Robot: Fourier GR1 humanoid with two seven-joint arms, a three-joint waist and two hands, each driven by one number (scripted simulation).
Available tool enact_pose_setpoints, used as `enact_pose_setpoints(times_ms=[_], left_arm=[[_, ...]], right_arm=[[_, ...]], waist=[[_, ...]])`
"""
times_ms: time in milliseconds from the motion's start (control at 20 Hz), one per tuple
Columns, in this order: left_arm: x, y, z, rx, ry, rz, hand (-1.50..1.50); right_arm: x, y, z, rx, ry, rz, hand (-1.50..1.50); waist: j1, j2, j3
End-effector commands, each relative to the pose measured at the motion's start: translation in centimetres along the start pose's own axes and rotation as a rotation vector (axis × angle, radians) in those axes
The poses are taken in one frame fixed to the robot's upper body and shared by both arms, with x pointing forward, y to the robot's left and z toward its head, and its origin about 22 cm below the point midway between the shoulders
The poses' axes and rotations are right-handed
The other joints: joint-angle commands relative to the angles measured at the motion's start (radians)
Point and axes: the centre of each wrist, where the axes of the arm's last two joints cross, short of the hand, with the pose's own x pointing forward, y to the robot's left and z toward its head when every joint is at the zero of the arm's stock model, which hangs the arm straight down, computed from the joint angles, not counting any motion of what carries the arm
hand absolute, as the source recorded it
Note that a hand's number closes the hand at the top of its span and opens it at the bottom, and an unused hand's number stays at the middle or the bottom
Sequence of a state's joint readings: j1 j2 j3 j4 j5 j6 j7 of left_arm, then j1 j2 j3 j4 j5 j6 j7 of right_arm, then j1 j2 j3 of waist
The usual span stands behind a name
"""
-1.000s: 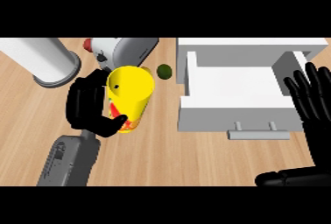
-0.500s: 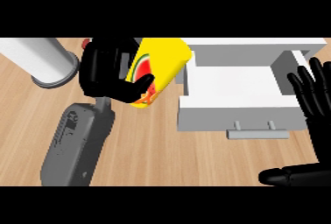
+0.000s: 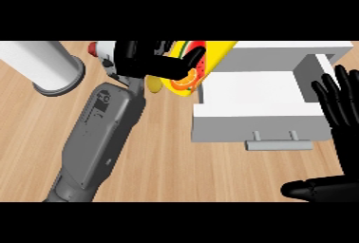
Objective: Pick up the cup, place it into the drawer and close the drawer
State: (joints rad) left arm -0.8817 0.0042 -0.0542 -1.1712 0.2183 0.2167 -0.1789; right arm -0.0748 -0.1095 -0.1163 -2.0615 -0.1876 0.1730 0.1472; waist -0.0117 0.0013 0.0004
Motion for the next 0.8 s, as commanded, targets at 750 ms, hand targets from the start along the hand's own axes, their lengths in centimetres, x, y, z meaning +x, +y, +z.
enact_pose_setpoints(times_ms=[750], left_arm=[[-3.4, -5.7, -4.2, 0.036, 0.132, -0.126, 1.50]], right_arm=[[-0.7, 0.7, -0.4, 0.017, -0.026, -0.021, -1.50]], waist=[[-0.039, 0.007, 0.001]])
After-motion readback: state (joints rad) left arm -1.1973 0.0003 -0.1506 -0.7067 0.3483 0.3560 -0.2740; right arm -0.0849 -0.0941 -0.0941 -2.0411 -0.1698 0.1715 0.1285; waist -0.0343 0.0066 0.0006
